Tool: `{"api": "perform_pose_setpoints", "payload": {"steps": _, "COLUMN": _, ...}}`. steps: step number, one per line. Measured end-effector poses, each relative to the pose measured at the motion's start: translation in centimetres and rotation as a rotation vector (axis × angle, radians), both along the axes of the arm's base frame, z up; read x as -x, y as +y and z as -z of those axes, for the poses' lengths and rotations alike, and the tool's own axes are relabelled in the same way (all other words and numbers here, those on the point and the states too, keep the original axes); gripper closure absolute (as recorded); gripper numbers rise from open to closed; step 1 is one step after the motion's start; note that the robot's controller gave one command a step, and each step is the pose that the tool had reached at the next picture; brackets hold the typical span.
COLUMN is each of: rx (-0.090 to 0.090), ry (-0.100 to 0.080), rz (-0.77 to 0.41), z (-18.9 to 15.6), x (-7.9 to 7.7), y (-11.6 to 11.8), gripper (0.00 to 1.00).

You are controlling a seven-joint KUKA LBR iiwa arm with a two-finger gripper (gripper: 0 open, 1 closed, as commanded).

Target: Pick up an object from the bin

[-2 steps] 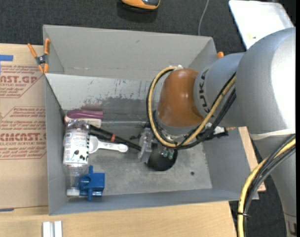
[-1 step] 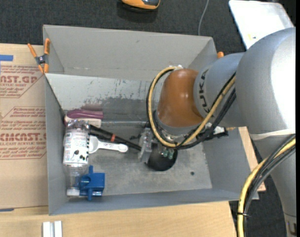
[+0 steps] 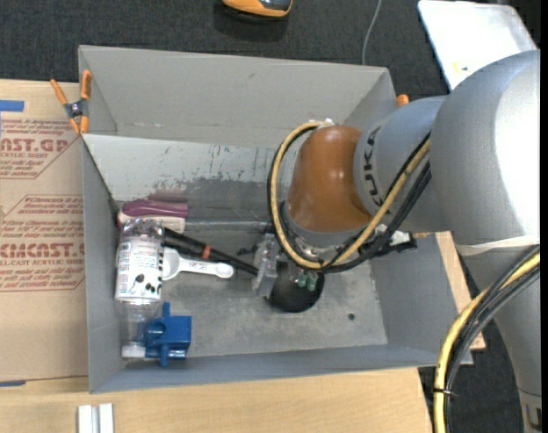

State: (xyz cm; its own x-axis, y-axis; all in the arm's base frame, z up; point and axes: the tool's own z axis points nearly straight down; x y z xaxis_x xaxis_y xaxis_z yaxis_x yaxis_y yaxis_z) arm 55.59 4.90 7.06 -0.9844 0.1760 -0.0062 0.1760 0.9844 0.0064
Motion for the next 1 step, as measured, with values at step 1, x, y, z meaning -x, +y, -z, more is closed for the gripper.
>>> {"api": "perform_pose_setpoints", "payload": {"steps": 1, "rx": 0.000, "ry": 0.000, "rz": 0.000, "z": 0.00, "x": 0.00, "y": 0.00, "gripper": 1.00}}
